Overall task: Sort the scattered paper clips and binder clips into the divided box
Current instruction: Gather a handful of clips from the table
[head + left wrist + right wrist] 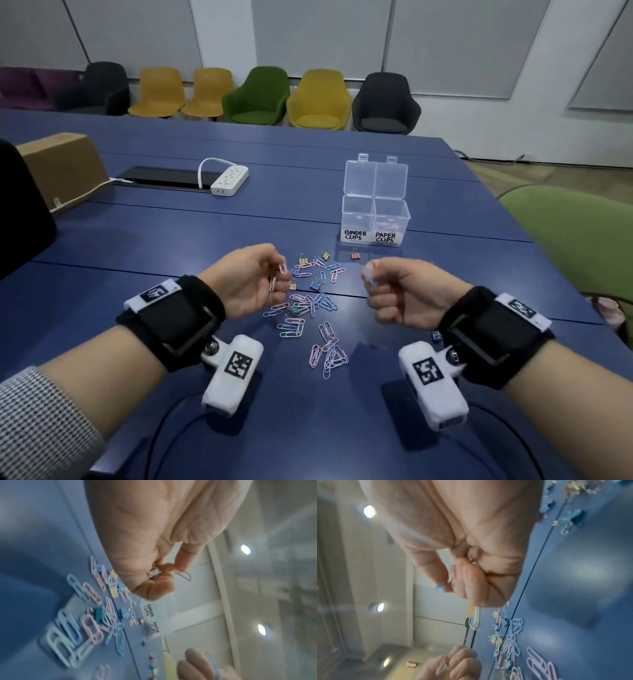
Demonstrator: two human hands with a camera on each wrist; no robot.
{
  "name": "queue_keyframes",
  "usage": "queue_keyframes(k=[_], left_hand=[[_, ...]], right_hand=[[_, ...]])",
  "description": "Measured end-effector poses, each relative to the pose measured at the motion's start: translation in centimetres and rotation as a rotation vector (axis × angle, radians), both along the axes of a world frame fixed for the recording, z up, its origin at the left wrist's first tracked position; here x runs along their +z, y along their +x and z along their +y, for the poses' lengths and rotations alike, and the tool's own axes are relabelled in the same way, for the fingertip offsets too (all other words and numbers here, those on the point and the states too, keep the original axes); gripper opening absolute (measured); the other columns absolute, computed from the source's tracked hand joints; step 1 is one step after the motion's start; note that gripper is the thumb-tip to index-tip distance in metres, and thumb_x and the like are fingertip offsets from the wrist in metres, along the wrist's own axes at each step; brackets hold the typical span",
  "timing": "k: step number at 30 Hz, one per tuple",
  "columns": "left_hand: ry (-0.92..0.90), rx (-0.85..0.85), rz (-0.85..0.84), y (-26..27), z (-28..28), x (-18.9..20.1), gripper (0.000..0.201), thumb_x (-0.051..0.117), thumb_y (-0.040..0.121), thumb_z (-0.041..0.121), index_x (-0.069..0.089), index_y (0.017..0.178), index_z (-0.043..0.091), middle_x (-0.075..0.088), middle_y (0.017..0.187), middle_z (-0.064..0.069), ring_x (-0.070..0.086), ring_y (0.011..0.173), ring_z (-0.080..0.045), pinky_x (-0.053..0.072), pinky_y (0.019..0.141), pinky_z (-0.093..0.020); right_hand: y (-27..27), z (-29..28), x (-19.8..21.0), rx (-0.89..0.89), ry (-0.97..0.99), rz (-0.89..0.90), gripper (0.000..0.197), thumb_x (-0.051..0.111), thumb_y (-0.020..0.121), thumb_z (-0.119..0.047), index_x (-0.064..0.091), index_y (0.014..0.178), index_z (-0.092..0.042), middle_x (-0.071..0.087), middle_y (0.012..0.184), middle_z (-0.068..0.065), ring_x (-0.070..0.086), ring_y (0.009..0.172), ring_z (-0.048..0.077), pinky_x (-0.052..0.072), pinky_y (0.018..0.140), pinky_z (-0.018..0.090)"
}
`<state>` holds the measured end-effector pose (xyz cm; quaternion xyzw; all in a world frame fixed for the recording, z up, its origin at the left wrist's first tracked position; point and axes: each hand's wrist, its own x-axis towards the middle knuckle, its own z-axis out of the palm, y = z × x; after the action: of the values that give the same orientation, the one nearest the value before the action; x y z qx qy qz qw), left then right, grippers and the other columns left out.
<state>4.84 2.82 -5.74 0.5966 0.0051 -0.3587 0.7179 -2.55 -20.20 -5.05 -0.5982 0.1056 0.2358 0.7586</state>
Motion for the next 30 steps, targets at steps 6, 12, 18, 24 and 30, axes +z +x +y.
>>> queue_keyframes(k=[6,12,18,24,30], left_hand=[[-0.229,0.141,0.227,-0.4,0.4,-0.8,0.002,0.042,0.072,0.008,0.043,0.071,0.009,0.048,0.065,-0.006,0.052,0.049,-0.017,0.050,0.046,-0.021],[0.051,-0.034,0.133,-0.6,0.1,-0.1,0.010,0.044,0.079,0.011,0.044,0.070,0.016,0.034,0.056,0.003,0.027,0.045,-0.010,0.023,0.039,-0.018],[1.023,-0.571,-0.745,-1.5,-0.8,0.2,0.021,0.072,0.077,0.034,0.062,0.081,0.016,0.050,0.063,0.004,0.046,0.058,-0.015,0.036,0.052,-0.022],[1.276,-0.739,-1.038,-1.8,-2.9,-0.6,0.020,0.072,0.075,0.026,0.067,0.087,0.012,0.070,0.091,-0.004,0.056,0.076,-0.018,0.038,0.059,-0.023],[1.298,-0.812,-1.048,-1.3,-3.4,-0.8,0.010,0.063,0.081,0.018,0.067,0.081,0.009,0.070,0.084,-0.011,0.051,0.070,-0.020,0.038,0.061,-0.023]], right_hand=[[-0.3,0.4,-1.0,-0.145,0.388,-0.023,0.015,0.050,0.070,-0.023,0.044,0.063,-0.011,0.045,0.064,0.005,0.035,0.048,0.014,0.028,0.041,0.019],[-0.1,2.0,-1.4,0.053,-0.268,-0.027,0.029,0.039,0.097,-0.017,0.050,0.070,-0.014,0.029,0.053,-0.004,0.019,0.036,0.004,0.014,0.035,0.010],[-1.2,5.2,0.5,0.611,-1.301,-0.343,0.046,0.056,0.087,-0.049,0.054,0.061,-0.011,0.048,0.060,0.006,0.042,0.053,0.021,0.033,0.049,0.026],[-0.8,7.8,-0.5,0.779,-1.603,-0.469,0.044,0.067,0.080,-0.038,0.041,0.056,-0.013,0.041,0.056,0.002,0.045,0.055,0.023,0.029,0.043,0.023],[0.2,7.9,-0.7,0.839,-1.567,-0.437,0.037,0.056,0.088,-0.017,0.039,0.056,-0.011,0.038,0.056,0.004,0.034,0.048,0.016,0.027,0.043,0.024]])
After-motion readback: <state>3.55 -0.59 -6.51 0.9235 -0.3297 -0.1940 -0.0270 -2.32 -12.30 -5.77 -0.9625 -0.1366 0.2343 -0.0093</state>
